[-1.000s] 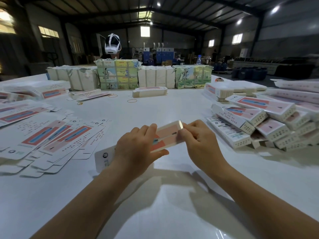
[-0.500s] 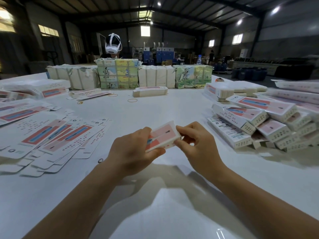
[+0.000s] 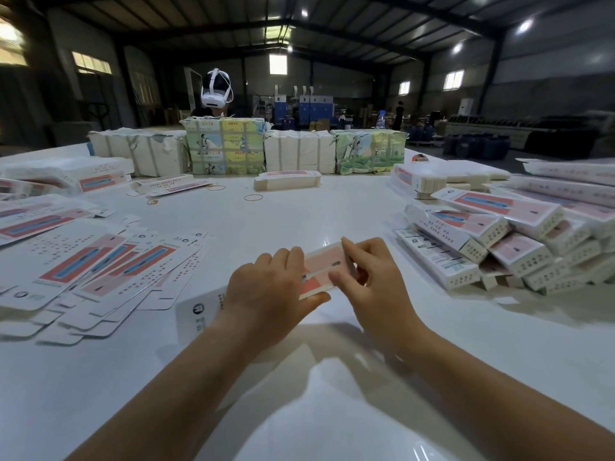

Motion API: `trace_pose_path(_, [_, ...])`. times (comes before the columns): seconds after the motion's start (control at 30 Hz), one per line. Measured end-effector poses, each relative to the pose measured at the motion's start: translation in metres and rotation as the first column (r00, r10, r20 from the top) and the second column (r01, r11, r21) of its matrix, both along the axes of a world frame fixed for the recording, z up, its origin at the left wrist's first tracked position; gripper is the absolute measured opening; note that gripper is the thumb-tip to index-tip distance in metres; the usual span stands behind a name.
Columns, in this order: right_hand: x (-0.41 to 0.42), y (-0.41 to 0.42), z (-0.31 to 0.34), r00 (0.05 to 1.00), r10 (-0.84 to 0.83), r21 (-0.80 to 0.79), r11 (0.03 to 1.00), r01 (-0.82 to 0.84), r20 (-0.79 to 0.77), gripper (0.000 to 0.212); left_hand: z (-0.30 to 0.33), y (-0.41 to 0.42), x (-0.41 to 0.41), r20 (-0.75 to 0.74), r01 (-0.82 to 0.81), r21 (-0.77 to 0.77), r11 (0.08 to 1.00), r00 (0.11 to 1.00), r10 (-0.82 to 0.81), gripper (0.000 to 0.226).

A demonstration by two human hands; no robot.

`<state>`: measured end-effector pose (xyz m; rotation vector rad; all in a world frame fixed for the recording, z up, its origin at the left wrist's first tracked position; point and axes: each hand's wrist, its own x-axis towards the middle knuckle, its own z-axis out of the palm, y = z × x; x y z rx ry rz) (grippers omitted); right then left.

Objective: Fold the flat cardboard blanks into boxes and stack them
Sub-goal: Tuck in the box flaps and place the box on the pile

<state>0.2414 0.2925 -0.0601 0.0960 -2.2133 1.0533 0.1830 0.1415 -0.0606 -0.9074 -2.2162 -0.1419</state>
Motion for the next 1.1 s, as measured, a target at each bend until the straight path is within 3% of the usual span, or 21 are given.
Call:
trace_pose_path(0.1, [0.000,0.003,0.003,0.994,0.109,-0.114,0.987,-0.110,-0.012,0.044,0.001,-0.007,-0.006,0.239,-0.078,0.119,0.990,0.970,0.048,0.057])
trace_pose_path(0.2, [-0.001,0.001,0.002,0.997,0.042,-0.104,0.993,-0.050,-0.072,0.032,0.001,-0.011,-0.010,0.348,-0.062,0.157,0.986,0.937,0.004,0.062])
trace_pose_path(0.3, [-0.002,0.000,-0.001,0.994,-0.029,-0.054,0.998,0.024,-0.108,0.020,0.002,-0.011,-0.009,0.380,-0.035,0.132,0.991,0.925,-0.018,0.059])
trace_pose_path(0.57, [-0.001,0.005,-0.002,0.990,-0.017,0.134,0.990,0.036,-0.138,0.019,0.005,-0.021,-0.014,0.414,-0.020,0.078,0.997,0.910,-0.014,0.053])
trace_pose_path(0.7, [-0.006,0.014,-0.003,0.999,0.041,0.232,0.972,-0.037,-0.015,0.067,0.007,-0.022,-0.015,0.408,-0.016,0.018,1.000,0.913,0.007,0.056])
trace_pose_path(0.77, [-0.007,0.017,-0.004,0.992,0.111,0.319,0.940,-0.123,0.057,0.081,0.006,-0.021,-0.015,0.381,-0.002,-0.018,1.000,0.925,0.009,0.058])
trace_pose_path(0.9, [-0.008,0.016,-0.009,0.981,0.175,0.490,0.849,-0.196,0.089,0.067,0.003,-0.021,-0.015,0.351,0.070,-0.057,0.996,0.935,-0.046,0.051])
trace_pose_path(1.1, [-0.010,0.010,-0.011,0.988,0.144,0.577,0.803,-0.150,0.057,0.050,0.001,-0.022,-0.017,0.419,0.104,-0.037,0.994,0.905,-0.079,0.056])
